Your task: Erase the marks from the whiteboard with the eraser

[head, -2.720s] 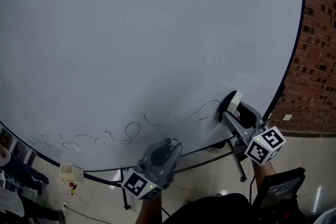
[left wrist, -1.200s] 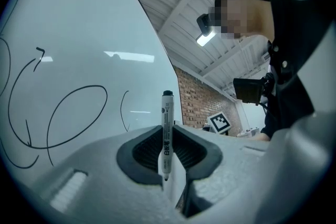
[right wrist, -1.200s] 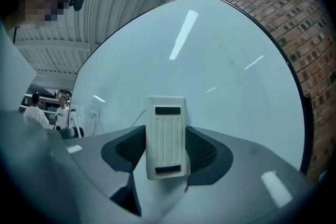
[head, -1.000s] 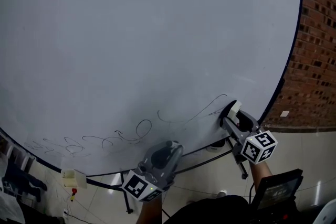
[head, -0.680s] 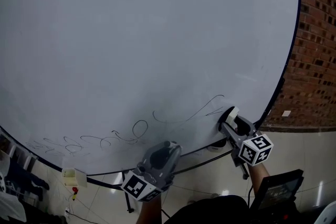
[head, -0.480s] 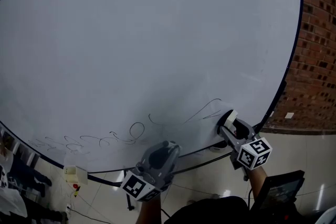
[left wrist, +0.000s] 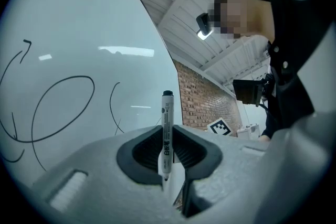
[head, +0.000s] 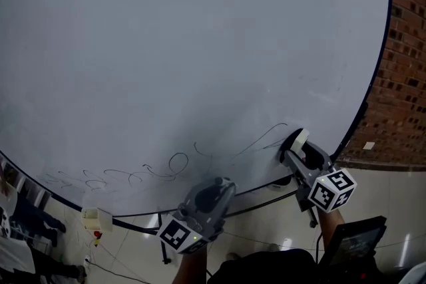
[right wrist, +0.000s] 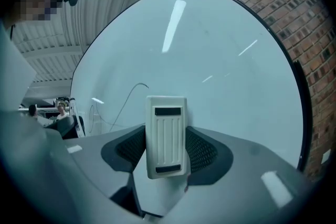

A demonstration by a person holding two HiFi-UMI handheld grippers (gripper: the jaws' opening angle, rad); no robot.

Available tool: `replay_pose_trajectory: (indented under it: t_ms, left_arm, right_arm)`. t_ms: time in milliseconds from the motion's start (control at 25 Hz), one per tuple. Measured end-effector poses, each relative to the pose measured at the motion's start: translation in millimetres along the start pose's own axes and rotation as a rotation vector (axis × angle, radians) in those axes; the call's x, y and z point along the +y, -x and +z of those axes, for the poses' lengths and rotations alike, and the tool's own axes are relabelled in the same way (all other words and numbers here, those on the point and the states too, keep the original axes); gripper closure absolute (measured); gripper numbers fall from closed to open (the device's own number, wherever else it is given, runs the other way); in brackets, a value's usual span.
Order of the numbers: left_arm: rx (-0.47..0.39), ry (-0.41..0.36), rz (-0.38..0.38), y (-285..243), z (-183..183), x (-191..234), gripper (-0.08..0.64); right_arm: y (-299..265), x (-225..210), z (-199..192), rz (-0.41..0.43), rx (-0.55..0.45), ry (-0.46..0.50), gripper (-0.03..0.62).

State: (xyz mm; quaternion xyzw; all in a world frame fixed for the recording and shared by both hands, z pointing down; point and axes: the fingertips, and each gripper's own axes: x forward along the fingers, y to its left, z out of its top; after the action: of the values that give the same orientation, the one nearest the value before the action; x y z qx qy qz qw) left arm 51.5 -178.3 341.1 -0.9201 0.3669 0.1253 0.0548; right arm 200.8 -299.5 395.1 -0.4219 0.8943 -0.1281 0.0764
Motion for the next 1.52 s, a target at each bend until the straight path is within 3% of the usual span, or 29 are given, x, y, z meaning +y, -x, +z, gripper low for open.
replay_pose_trajectory:
  t_ms: [280,400,560,920,1040,1320,1520]
  left_arm:
    - [-0.049,-0.004,-0.034,22.4,17.3,15.3,0.503]
    - [-0.054,-0.005,-0.036,28.4,20.7,19.8,0.503]
    - [-0.048,-0.002,-0.04,30.7,20.2,25.5,0.503]
    - [-0.028,0.004,-0.063,22.8,15.0,24.2,0.503]
    - [-0.023,0.001,-0.066,20.6,15.5,23.3,0.503]
    - [-0.019,-0.002,-0.068,20.2,15.2,22.7,0.503]
    - [-0.027,-0.006,-0.061,23.9,15.8,23.5,0.503]
  right_arm:
    - [-8.6,59.2,114.3,0.004,-0.127,0.125,0.353]
    - [-11.3,73.7,132.1,-0.012,-0.154,0.17,0.353]
    - [-10.3,63.5,108.0,-0.012,-0.154,0.134,0.353]
    - [-6.0,9.4,-28.5,-0.033,0.004,0.048,0.353]
    - [-4.6,-1.8,-55.7,-0.052,0.044,0.032,0.353]
    - [-4.2,-3.3,-60.2,-0.068,0.048,-0.022,0.353]
    - [-8.1,17.4,-13.1,-0.06,-0.006,0.011,0.353]
